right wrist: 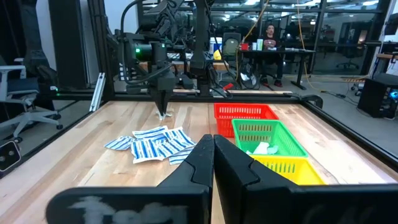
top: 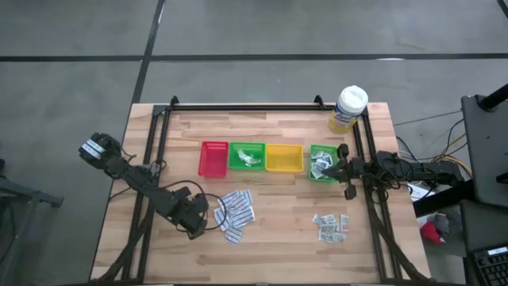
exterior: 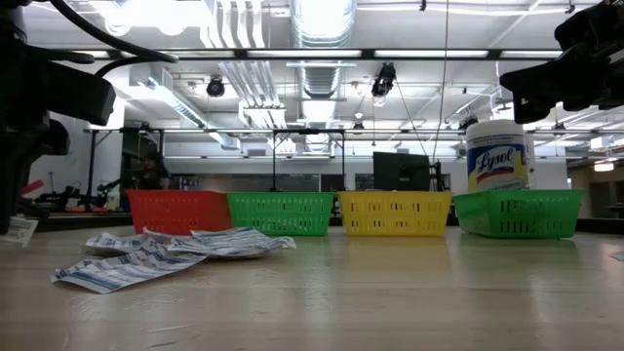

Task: Pick & Place First Aid Supplies
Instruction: Put the green bandage into the left green bin

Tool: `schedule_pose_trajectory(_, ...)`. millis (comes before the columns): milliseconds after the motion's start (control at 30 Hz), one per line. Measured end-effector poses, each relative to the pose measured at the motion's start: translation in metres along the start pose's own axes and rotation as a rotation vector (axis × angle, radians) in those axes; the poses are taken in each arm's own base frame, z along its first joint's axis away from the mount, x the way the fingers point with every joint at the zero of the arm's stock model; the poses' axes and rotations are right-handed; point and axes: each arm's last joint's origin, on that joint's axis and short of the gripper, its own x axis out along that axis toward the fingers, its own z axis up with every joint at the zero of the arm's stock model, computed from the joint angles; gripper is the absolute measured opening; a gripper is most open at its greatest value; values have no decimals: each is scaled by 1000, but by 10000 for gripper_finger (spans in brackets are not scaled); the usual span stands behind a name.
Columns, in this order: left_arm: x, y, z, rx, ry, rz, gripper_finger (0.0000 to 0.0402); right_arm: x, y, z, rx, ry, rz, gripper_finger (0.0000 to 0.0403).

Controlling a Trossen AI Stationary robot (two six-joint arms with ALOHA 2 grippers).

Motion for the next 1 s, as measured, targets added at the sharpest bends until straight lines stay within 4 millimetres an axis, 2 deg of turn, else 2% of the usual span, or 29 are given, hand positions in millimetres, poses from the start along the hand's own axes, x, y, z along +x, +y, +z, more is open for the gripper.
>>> schedule_pose_trajectory(433,-8,-6,6,45,-53,-2,0,0,0,0,0,0,0,8)
schedule_pose_trajectory(1000,4,4,-3,-37,27,11,0,0,0,0,0,0,0,8)
